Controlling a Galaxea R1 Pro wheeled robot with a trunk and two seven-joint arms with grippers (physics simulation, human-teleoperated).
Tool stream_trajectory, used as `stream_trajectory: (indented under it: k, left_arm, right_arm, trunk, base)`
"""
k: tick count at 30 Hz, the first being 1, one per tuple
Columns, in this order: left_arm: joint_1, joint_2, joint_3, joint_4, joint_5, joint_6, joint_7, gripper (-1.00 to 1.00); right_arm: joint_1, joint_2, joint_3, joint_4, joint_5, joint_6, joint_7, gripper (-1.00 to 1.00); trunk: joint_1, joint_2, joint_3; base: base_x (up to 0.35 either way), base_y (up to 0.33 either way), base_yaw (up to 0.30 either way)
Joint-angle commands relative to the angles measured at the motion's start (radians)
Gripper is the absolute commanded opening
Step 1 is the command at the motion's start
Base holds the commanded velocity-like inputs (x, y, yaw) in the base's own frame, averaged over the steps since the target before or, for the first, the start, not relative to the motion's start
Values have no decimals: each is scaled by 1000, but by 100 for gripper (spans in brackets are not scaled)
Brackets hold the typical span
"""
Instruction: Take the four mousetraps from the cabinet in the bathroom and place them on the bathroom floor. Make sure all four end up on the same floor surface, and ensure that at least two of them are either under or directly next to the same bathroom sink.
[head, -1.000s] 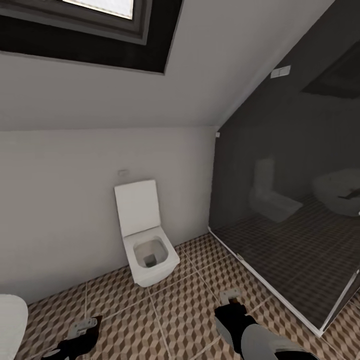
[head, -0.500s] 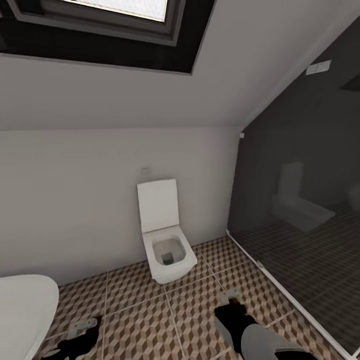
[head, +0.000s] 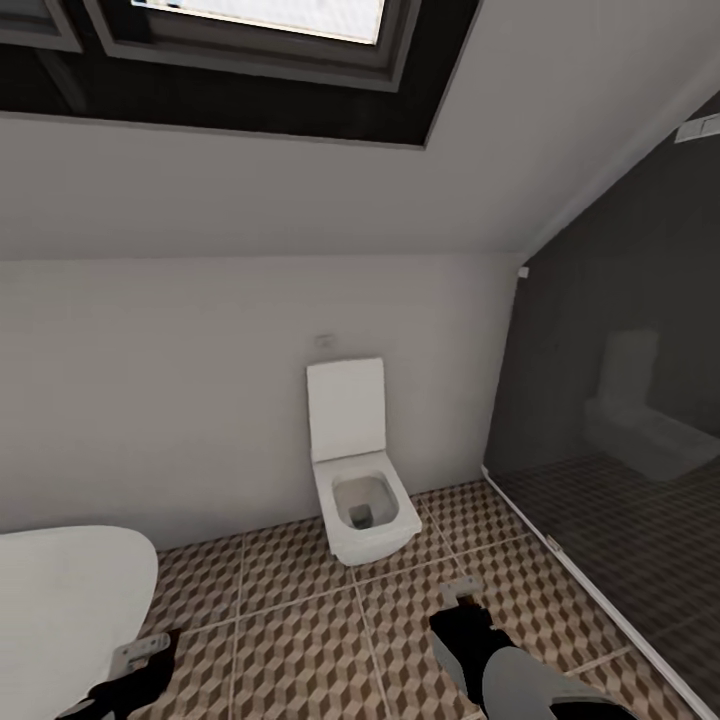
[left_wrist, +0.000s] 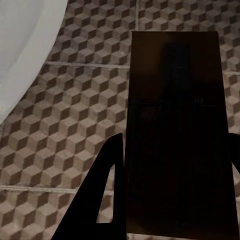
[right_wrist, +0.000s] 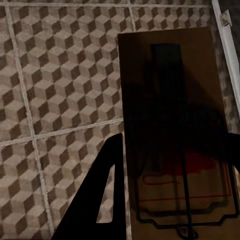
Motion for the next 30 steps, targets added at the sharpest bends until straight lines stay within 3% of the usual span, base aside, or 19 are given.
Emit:
stream_trajectory:
  k: [1,4,8,18,30]
  left_arm:
    - [-1,1,-8,1,10,-3,-2,-100]
    - [-1,3,-9,1,14,-5,-2,-100]
    - [-1,1,-10,1,13,-7,-2,-100]
    - [-1,-4,-10,1,11,-8,-2,-100]
    - [-1,-5,-11,0,9,-8,-2,-100]
  right_arm:
    - [0,-4,-6,-2,7,9,1,-100]
    - [0,-55,-8,-3,2,9,3,-100]
    - [0,-83,-9,-4,0,4,2,-100]
    - [0,-83,-7,-11,0,3,2,-100]
    - [0,-78,-2,-12,3,4,-8,-100]
  trunk:
    - [0,-1,-1]
    - [0,-1,-1]
    - [0,-1,-1]
    - [0,-1,-1]
    - [0,-1,-1]
  base:
    - [0,0,37]
    - [0,0,18]
    - [0,0,6]
    - [0,-12,1]
    - [79,-234,0]
